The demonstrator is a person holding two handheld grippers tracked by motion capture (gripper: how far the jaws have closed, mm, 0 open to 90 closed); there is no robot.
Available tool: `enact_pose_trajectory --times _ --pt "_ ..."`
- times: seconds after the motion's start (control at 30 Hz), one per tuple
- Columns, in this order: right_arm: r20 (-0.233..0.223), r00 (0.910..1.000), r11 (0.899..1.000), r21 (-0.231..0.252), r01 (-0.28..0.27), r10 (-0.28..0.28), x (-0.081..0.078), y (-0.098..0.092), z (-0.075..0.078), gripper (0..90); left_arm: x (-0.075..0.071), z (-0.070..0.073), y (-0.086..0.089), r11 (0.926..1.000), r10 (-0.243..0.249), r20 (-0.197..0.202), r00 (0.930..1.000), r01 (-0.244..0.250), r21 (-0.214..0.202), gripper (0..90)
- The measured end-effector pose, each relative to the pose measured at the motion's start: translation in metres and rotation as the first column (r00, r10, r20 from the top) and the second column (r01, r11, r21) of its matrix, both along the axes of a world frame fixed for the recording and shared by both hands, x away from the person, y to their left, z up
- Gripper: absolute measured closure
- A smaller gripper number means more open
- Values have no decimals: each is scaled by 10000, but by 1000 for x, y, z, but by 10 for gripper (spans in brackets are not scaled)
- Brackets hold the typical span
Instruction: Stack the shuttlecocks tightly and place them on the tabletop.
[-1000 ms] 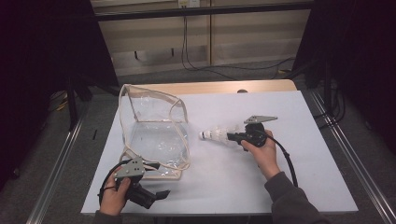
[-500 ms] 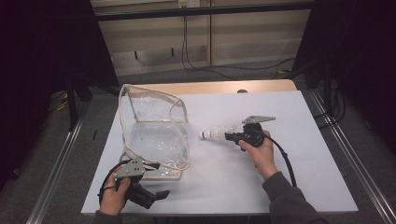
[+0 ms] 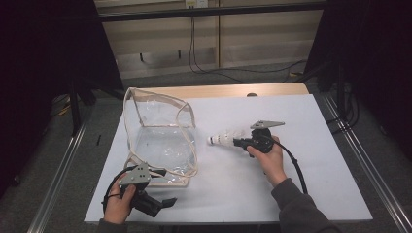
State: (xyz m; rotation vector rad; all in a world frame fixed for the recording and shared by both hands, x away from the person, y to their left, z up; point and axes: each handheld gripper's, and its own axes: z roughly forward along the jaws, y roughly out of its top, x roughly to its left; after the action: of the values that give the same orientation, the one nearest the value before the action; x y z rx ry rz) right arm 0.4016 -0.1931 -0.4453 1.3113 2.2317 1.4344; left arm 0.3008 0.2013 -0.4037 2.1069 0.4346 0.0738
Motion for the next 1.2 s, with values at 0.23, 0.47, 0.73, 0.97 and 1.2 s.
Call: enact_pose_trajectory --times 0.23,0.47,0.73,0.97,1.2 --pt "-54 10000 10000 -28 20 -20 0 1 -1 891 0 0 0 10000 8 4 10000 -8 0 37" --pt "-45 10000 9999 -120 6 -6 1 1 -3 888 0 0 0 10000 -7 14 10000 7 3 37" --pt "-97 9999 9995 -298 133 -136 1 1 -4 848 0 0 0 10000 5 -3 10000 -5 -13 37" --pt "-189 9995 9981 -567 231 -242 1 0 -4 790 0 0 0 10000 -1 4 10000 1 -3 37" --pt "-206 9991 9958 -843 360 -379 0 -2 -4 716 0 0 0 10000 2 1 10000 -2 -3 37"
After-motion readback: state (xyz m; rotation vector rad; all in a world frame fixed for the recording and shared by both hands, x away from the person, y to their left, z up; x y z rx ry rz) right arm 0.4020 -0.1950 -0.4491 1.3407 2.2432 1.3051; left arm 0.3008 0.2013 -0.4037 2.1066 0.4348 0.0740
